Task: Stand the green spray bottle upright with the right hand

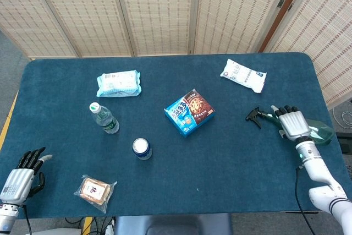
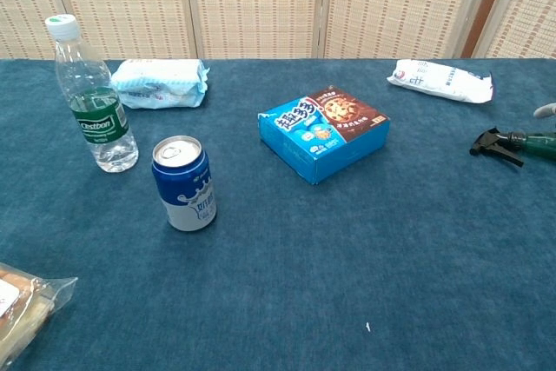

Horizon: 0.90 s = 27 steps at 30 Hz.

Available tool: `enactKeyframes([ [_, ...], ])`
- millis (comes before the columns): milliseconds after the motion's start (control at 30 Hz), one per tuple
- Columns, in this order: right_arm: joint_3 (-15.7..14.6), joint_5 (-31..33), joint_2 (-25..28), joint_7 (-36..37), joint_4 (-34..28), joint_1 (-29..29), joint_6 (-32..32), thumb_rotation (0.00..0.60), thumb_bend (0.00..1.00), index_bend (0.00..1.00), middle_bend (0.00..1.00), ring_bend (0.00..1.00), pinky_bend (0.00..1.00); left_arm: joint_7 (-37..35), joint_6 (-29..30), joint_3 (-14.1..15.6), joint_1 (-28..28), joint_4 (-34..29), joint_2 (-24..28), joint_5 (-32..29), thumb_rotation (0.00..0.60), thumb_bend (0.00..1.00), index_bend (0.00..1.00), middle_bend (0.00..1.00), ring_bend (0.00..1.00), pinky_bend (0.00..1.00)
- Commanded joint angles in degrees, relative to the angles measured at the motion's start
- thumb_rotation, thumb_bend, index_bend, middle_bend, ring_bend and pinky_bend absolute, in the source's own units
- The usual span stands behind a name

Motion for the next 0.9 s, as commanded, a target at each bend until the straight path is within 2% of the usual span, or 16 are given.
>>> enactKeyframes([
  [33, 0.0, 0.0, -1.1, 0.4, 1.1, 0.7, -0.8, 0.6, 0.22, 0.15, 0.28, 0.18, 0.25, -0.9, -0.2, 0.1, 0.1, 1.0, -0.4, -0.1, 0.6, 0.74, 0.18, 0.07, 0.07, 0.0],
  [433, 0.3, 0.2, -3.2, 1.2, 3.3, 2.1, -1.8, 0.6, 0.22, 0.17, 0.28, 0.18, 0.26, -3.4, -0.5, 0.3, 0.4, 3.8, -1.4, -0.4, 0.6, 0.74, 0.18, 0.07, 0.07, 0.0],
  [667, 0.0, -0.2, -4.2, 1.7, 4.6, 2.2, -1.5, 0.6, 0.23, 0.2, 0.31, 0.22, 0.37, -4.1, -0.5, 0.3, 0.6, 4.7, -1.9, -0.5, 0.6, 0.74, 0.18, 0.07, 0.07, 0.0],
  [900, 0.1, -0.2, -4.4, 1.4, 5.1, 2.0, -0.7, 0.6, 0.25, 0.24, 0.35, 0.26, 0.4, -4.3, -0.3, 0.3, 0.8, 5.1, -2.1, -0.5, 0.6, 0.74, 0.18, 0.07, 0.07, 0.0],
])
